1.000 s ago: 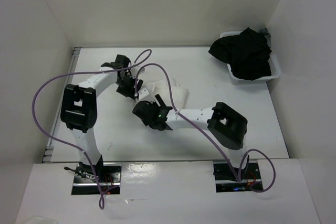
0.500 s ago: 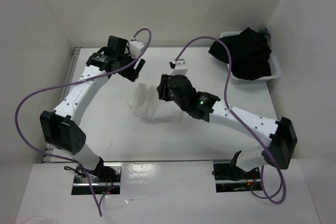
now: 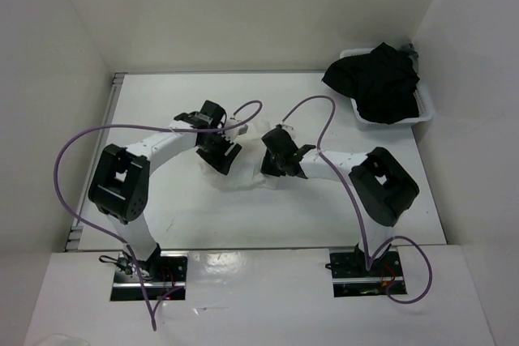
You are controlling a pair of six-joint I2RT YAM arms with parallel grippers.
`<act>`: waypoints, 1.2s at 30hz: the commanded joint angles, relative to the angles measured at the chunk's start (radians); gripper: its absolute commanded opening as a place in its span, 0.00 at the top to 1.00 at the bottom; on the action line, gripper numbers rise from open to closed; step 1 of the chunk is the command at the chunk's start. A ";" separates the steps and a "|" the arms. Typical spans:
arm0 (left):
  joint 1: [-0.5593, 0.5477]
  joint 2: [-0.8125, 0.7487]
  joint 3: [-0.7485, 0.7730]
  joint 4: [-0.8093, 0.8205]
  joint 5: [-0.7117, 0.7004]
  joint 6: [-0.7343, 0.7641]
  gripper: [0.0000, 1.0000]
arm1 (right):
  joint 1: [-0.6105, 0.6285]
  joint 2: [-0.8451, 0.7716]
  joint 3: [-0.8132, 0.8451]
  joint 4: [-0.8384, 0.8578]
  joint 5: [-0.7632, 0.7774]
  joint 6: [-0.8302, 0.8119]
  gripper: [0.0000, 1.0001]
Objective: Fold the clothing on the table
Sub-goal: Fold the skirt
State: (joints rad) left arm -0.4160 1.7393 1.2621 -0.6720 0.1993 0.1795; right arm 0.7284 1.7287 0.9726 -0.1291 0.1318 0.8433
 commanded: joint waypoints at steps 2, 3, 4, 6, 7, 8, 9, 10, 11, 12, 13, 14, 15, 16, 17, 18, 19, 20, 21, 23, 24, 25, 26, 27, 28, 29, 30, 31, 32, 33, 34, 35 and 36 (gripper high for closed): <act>-0.003 0.051 -0.018 0.150 -0.072 -0.018 0.24 | -0.021 0.048 0.052 0.071 -0.037 0.024 0.94; -0.003 0.072 -0.027 0.150 -0.089 -0.028 0.24 | -0.021 0.048 0.061 0.071 -0.028 0.023 0.94; -0.003 0.072 -0.027 0.167 -0.098 -0.028 0.24 | -0.032 0.058 0.061 0.071 -0.027 0.023 0.94; -0.003 0.072 -0.036 0.199 -0.107 -0.028 0.25 | -0.044 0.058 0.061 0.071 -0.027 0.013 0.94; -0.003 0.072 -0.047 0.200 -0.107 -0.028 0.25 | -0.055 0.058 0.061 0.059 -0.027 0.013 0.94; -0.003 0.072 -0.047 0.210 -0.107 -0.037 0.25 | -0.055 0.058 0.061 0.059 -0.027 -0.002 0.94; -0.003 0.081 -0.047 0.210 -0.092 -0.037 0.25 | -0.066 0.058 0.061 0.059 -0.027 -0.012 0.92; -0.003 0.081 -0.047 0.210 -0.063 -0.037 0.25 | -0.066 0.045 0.070 0.049 -0.027 -0.036 0.91; -0.003 0.071 -0.047 0.201 -0.048 -0.037 0.24 | -0.066 0.036 0.071 0.049 -0.027 -0.055 0.90; -0.003 0.053 -0.032 0.184 -0.032 -0.047 0.24 | -0.066 0.025 0.089 0.049 -0.018 -0.076 0.84; 0.008 0.042 -0.023 0.170 -0.012 -0.048 0.24 | -0.066 -0.003 0.104 0.031 -0.008 -0.119 0.80; 0.008 0.029 -0.011 0.138 0.026 -0.048 0.23 | -0.066 -0.018 0.119 0.016 0.005 -0.144 0.76; 0.017 -0.003 0.017 0.123 0.043 -0.048 0.21 | -0.066 -0.033 0.165 -0.033 0.029 -0.167 0.65; 0.032 -0.018 0.034 0.086 0.060 -0.048 0.21 | -0.076 -0.069 0.190 -0.064 0.043 -0.188 0.56; 0.042 -0.035 0.049 0.068 0.086 -0.048 0.19 | -0.089 -0.087 0.213 -0.096 0.058 -0.225 0.45; 0.058 -0.075 0.066 0.049 0.086 -0.057 0.17 | -0.102 -0.106 0.253 -0.169 0.069 -0.237 0.36; 0.068 -0.098 0.091 0.037 0.097 -0.067 0.17 | -0.119 -0.124 0.265 -0.211 0.069 -0.237 0.20; 0.080 -0.124 0.091 0.026 0.106 -0.068 0.15 | -0.145 -0.159 0.274 -0.251 0.055 -0.237 0.14; 0.104 -0.183 0.100 0.026 0.106 -0.096 0.13 | -0.202 -0.179 0.275 -0.324 0.020 -0.237 0.03; 0.135 -0.273 0.100 0.026 0.106 -0.115 0.12 | -0.253 -0.242 0.239 -0.391 0.006 -0.237 0.01; 0.150 -0.299 0.100 0.026 0.088 -0.138 0.12 | -0.289 -0.263 0.223 -0.421 0.006 -0.237 0.01; 0.178 -0.322 0.100 0.037 0.069 -0.150 0.10 | -0.306 -0.285 0.206 -0.473 0.015 -0.237 0.01; 0.195 -0.358 0.100 0.037 0.046 -0.164 0.10 | -0.322 -0.326 0.168 -0.493 0.015 -0.237 0.01; 0.233 -0.374 0.100 0.026 -0.010 -0.190 0.10 | -0.360 -0.348 0.147 -0.518 0.003 -0.228 0.01; 0.256 -0.404 0.091 0.026 -0.043 -0.202 0.10 | -0.374 -0.369 0.102 -0.518 -0.009 -0.228 0.01; 0.282 -0.420 0.082 0.026 -0.076 -0.202 0.10 | -0.388 -0.415 0.080 -0.518 -0.023 -0.228 0.01; 0.308 -0.435 0.050 0.026 -0.148 -0.219 0.09 | -0.397 -0.435 0.060 -0.518 -0.023 -0.214 0.01; 0.336 -0.451 0.034 0.026 -0.184 -0.232 0.09 | -0.408 -0.452 0.043 -0.518 -0.032 -0.214 0.01; 0.391 -0.475 0.020 0.026 -0.213 -0.232 0.08 | -0.408 -0.481 0.017 -0.527 -0.032 -0.214 0.01; 0.417 -0.475 0.011 0.006 -0.247 -0.232 0.08 | -0.408 -0.492 0.006 -0.543 -0.032 -0.201 0.01; 0.445 -0.489 0.011 -0.007 -0.247 -0.232 0.08 | -0.408 -0.503 -0.005 -0.543 -0.049 -0.201 0.01; 0.495 -0.498 -0.004 -0.021 -0.247 -0.232 0.08 | -0.417 -0.512 -0.014 -0.553 -0.076 -0.201 0.01; 0.520 -0.498 -0.024 -0.034 -0.247 -0.232 0.08 | -0.417 -0.538 -0.029 -0.553 -0.089 -0.190 0.01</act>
State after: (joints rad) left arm 0.0345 1.2606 1.2793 -0.6483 0.0303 -0.0154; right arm 0.3191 1.2564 0.9665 -0.6365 0.0986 0.6361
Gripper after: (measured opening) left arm 0.920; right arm 0.987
